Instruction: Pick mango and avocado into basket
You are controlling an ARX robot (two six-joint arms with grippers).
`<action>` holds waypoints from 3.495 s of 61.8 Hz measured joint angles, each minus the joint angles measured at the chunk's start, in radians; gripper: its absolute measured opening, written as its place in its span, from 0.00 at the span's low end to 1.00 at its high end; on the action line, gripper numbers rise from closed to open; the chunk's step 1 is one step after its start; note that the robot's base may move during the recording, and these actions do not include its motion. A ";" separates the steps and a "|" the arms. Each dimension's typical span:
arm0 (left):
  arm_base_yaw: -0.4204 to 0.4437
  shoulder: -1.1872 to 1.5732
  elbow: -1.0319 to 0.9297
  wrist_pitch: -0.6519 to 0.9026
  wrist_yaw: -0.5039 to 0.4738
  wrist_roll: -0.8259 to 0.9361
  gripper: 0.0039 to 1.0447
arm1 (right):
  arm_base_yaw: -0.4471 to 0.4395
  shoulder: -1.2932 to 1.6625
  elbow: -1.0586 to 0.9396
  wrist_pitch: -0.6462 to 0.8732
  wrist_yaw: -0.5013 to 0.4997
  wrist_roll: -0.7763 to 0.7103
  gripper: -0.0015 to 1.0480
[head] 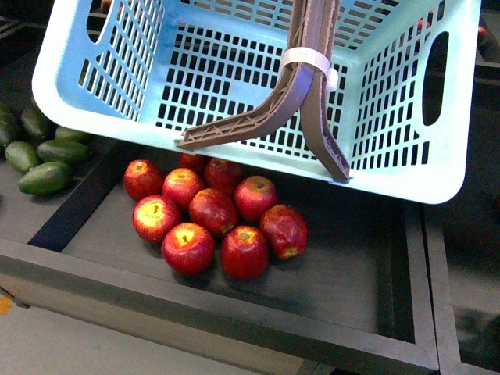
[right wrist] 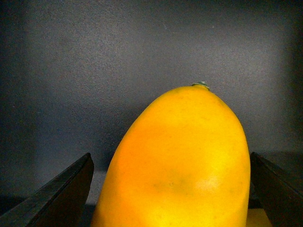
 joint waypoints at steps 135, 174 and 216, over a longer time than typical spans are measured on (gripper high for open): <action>0.000 0.000 0.000 0.000 0.000 0.000 0.05 | 0.238 -1.092 -0.003 -0.406 -0.325 0.544 0.58; 0.000 0.000 0.000 0.000 0.000 0.000 0.05 | 0.645 -1.218 -0.021 -0.503 -0.096 0.546 0.58; 0.000 0.000 0.000 0.000 0.000 0.000 0.05 | 0.859 -1.012 0.005 -0.439 0.108 0.540 0.58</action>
